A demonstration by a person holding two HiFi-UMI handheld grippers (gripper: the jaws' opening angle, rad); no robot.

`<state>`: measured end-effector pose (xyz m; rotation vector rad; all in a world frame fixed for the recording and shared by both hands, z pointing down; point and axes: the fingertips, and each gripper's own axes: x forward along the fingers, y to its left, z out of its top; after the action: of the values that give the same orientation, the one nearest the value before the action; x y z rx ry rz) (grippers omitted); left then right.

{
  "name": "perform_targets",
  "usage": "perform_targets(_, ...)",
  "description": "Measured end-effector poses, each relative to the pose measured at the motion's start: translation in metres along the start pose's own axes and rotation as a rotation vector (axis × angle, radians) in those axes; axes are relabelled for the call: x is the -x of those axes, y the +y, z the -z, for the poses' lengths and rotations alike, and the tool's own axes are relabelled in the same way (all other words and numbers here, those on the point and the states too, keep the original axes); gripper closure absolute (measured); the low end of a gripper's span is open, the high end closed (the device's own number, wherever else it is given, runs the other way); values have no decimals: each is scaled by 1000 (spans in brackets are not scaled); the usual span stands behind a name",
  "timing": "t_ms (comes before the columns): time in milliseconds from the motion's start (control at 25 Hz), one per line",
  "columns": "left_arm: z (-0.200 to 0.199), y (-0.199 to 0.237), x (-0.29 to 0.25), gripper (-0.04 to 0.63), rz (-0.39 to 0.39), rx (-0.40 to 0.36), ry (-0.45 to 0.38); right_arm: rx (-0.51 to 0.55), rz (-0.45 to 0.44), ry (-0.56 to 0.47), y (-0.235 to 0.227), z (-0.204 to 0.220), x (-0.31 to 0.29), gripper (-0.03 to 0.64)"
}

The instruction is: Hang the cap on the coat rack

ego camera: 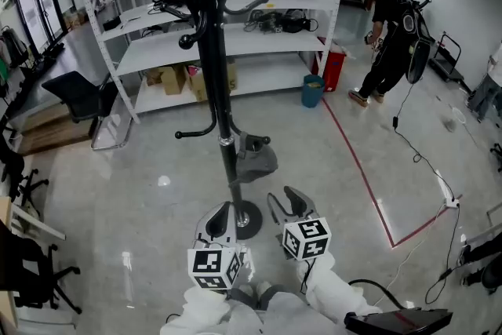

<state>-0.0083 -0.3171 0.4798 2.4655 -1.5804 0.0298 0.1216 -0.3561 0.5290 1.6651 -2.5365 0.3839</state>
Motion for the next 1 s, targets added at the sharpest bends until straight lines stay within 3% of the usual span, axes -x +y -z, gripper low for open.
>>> perform_targets(320,18,-32,-9,595,81,-19,35,10,5,7,8,7,30,428)
perform_targets(480,22,-40,-11,595,94,-25,54,45,31,-6,12,-1,37,554)
perform_targets(560,20,-42,-12,595,91,-23,51,72,49,-19,11,-8,40,585)
perform_targets(1000,23,-47,1,595,71,-16,38,66,31,-36,18,-9,50,603)
